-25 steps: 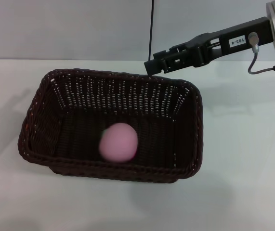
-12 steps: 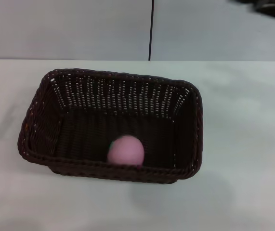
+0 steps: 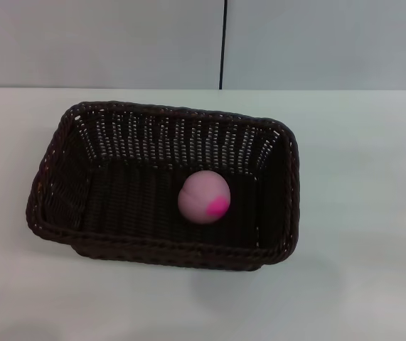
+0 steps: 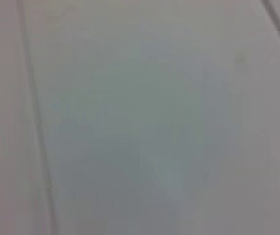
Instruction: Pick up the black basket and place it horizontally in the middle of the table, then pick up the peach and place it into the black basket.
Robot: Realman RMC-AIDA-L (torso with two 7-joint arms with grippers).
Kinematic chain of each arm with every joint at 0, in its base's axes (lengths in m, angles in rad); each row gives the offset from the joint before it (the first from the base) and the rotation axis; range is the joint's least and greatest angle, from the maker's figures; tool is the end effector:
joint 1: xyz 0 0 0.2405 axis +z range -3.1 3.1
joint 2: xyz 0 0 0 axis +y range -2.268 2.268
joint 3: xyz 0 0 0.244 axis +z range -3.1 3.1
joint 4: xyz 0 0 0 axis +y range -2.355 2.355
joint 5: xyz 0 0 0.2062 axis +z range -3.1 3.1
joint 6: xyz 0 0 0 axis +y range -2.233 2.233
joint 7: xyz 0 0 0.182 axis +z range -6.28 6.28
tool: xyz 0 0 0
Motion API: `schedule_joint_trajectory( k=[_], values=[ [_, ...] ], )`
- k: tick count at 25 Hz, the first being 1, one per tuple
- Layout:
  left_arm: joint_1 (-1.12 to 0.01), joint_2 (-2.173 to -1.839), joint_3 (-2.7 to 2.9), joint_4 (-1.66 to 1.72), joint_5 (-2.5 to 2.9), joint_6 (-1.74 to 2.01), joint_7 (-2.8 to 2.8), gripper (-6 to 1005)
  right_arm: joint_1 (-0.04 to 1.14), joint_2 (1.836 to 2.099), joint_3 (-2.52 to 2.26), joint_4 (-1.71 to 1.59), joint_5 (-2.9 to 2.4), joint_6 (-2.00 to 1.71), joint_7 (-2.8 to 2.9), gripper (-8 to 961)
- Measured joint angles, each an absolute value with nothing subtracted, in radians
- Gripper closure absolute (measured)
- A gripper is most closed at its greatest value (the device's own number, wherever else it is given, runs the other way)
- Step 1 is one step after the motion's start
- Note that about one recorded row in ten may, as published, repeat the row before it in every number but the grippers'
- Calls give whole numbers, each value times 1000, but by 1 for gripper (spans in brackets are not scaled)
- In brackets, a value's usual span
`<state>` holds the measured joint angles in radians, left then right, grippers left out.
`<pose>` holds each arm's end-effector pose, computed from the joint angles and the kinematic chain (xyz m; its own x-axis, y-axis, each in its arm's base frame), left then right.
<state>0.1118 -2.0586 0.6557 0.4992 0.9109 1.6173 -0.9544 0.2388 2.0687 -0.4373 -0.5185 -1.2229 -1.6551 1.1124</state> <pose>-0.3758 0.1905 0.1272 0.4868 -0.1925 0.8520 0.8448 -0.1444 -0.5153 0.3011 0.2969 0.1140 0.3773 0.1905 -0.9063 -0.7731 -0.4740 -0.4214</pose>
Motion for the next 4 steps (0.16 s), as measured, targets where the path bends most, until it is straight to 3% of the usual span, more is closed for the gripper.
schedule_joint_trajectory(
  k=[4],
  values=[
    [120, -2058, 637, 483, 927, 1570, -953, 348, 228, 2074, -433, -472, -1223, -1636, 1028, 212]
  ],
)
